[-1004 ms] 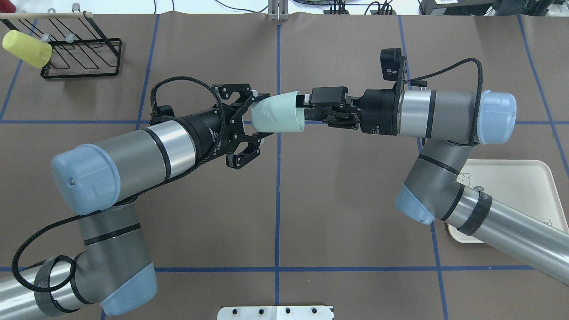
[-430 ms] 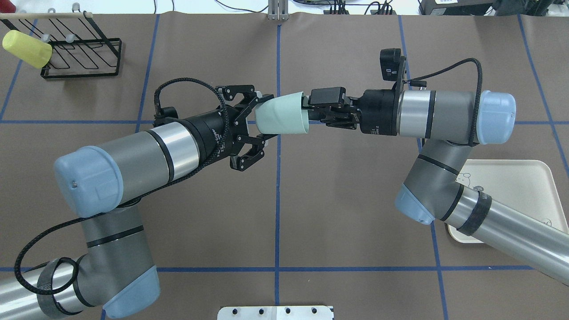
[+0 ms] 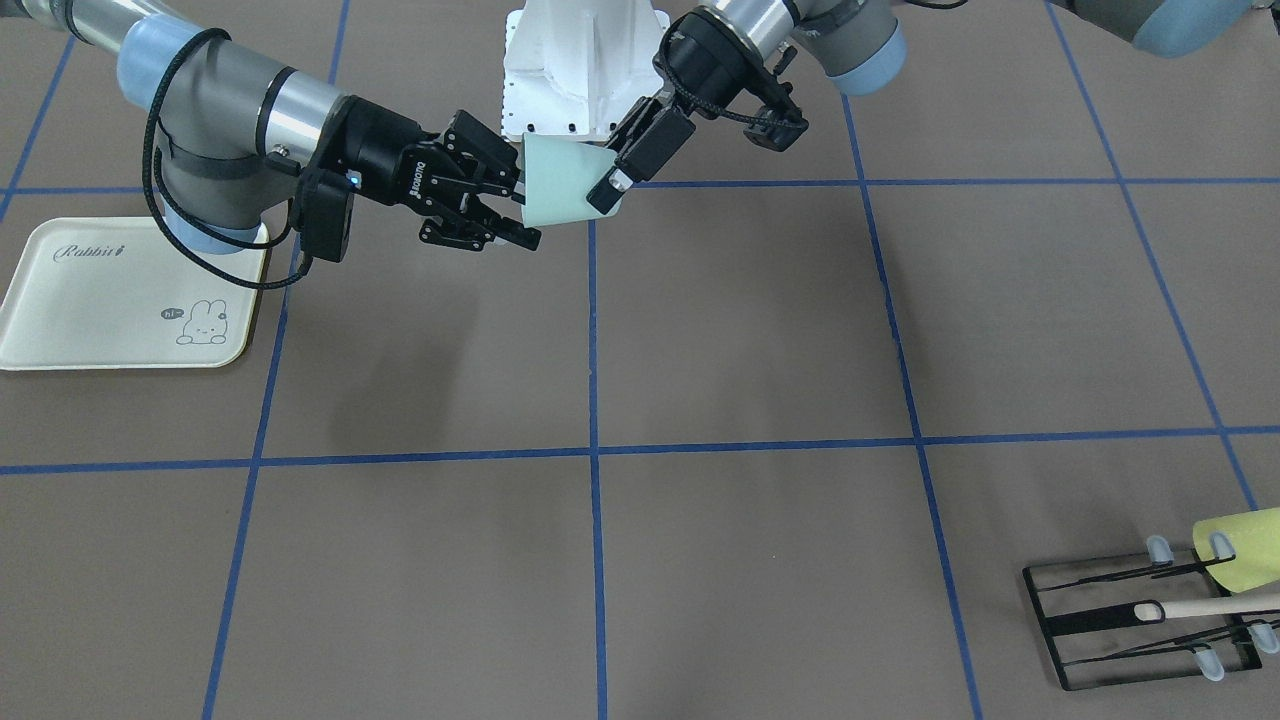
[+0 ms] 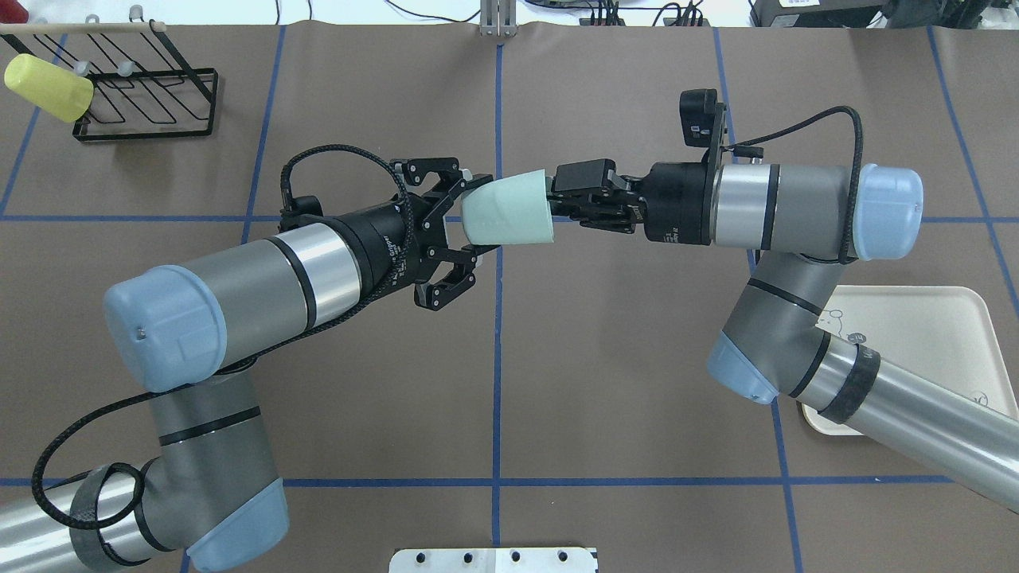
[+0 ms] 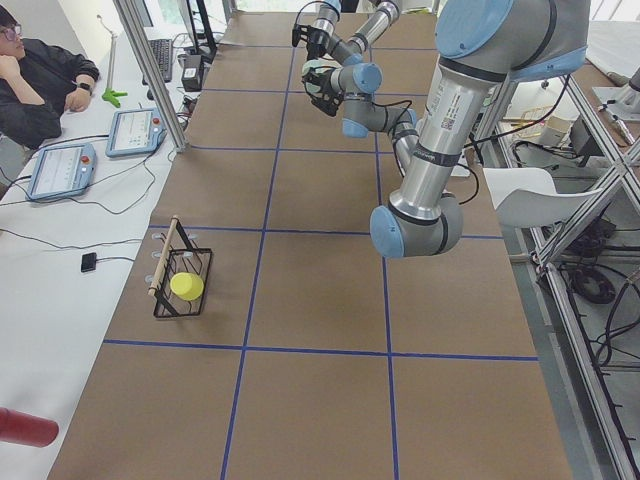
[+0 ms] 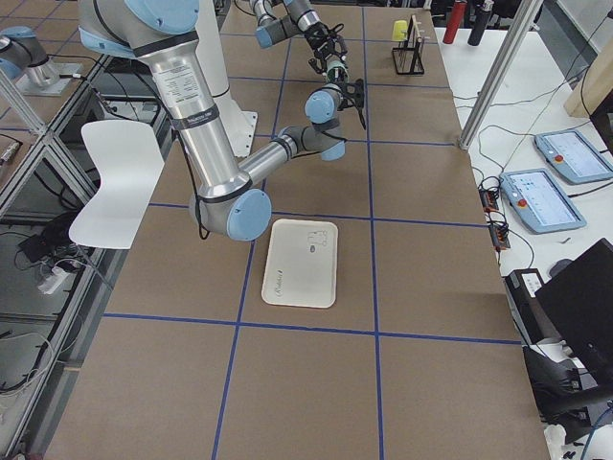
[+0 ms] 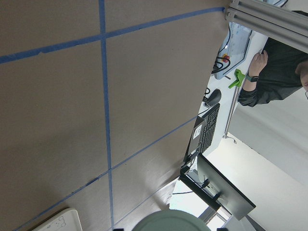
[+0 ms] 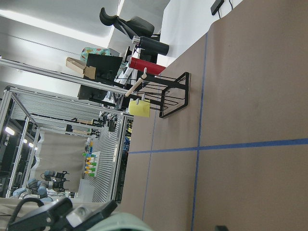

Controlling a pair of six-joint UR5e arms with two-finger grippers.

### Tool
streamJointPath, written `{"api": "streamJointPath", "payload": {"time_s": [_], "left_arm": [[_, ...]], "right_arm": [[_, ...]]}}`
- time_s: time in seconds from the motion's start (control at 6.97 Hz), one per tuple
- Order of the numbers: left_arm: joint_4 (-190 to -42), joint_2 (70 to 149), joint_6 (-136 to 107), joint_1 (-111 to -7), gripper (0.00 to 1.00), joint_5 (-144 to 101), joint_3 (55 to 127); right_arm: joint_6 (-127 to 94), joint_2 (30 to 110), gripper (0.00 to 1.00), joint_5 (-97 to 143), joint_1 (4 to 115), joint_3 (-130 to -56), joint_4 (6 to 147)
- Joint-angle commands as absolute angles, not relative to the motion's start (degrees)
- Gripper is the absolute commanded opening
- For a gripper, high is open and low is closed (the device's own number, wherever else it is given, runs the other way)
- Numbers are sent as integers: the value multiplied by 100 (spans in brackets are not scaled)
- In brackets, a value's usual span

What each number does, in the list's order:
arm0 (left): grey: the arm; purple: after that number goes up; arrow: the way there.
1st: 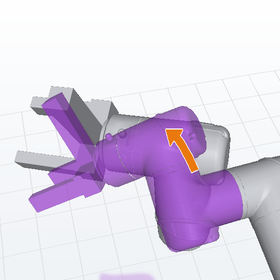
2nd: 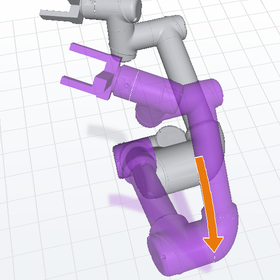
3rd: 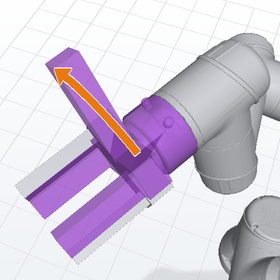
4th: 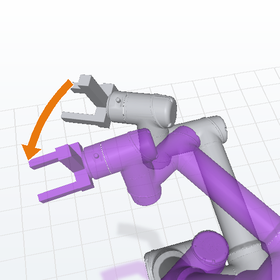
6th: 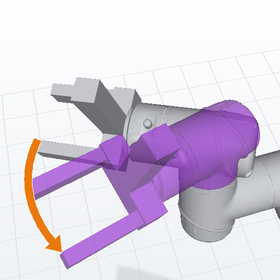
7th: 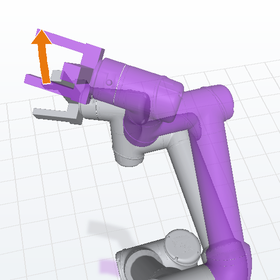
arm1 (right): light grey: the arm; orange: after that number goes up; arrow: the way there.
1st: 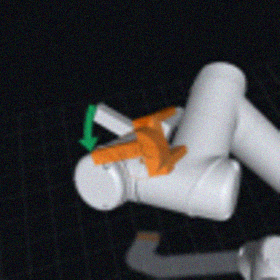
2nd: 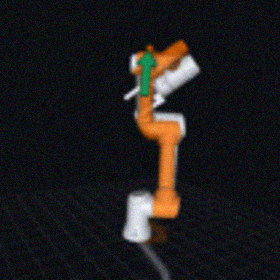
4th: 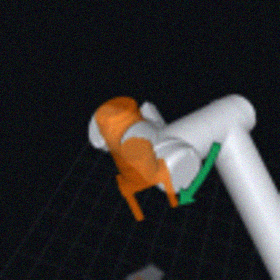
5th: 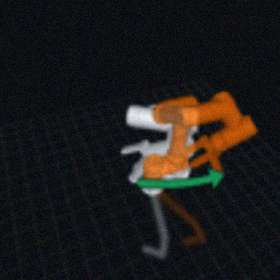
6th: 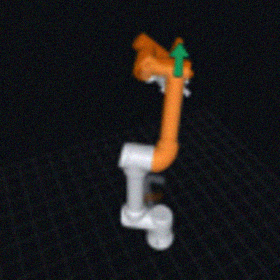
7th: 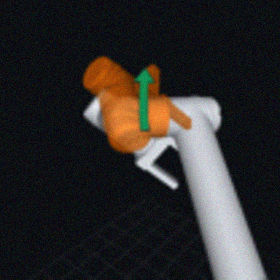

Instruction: Left arm grabs green cup and hands to right arm on tray

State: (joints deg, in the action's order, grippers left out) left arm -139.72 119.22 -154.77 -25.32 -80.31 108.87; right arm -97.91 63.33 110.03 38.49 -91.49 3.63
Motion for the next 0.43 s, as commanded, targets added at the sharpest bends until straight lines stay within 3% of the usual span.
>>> {"api": "streamJointPath", "payload": {"time_s": [0.0, 0.14, 0.29], "left_arm": [[-13975, 11918, -15460, -2531, 44, -8042, 10881], [-13983, 11909, -15451, -2531, 45, -8042, 10881], [-13983, 11927, -15451, -2531, 46, -8042, 10872]], "right_arm": [[-9791, 6337, 51, 11004, 3841, -9149, 352], [-9791, 6337, 50, 11004, 3841, -9149, 352], [-9791, 6346, 41, 11004, 3841, -9141, 352]]}}
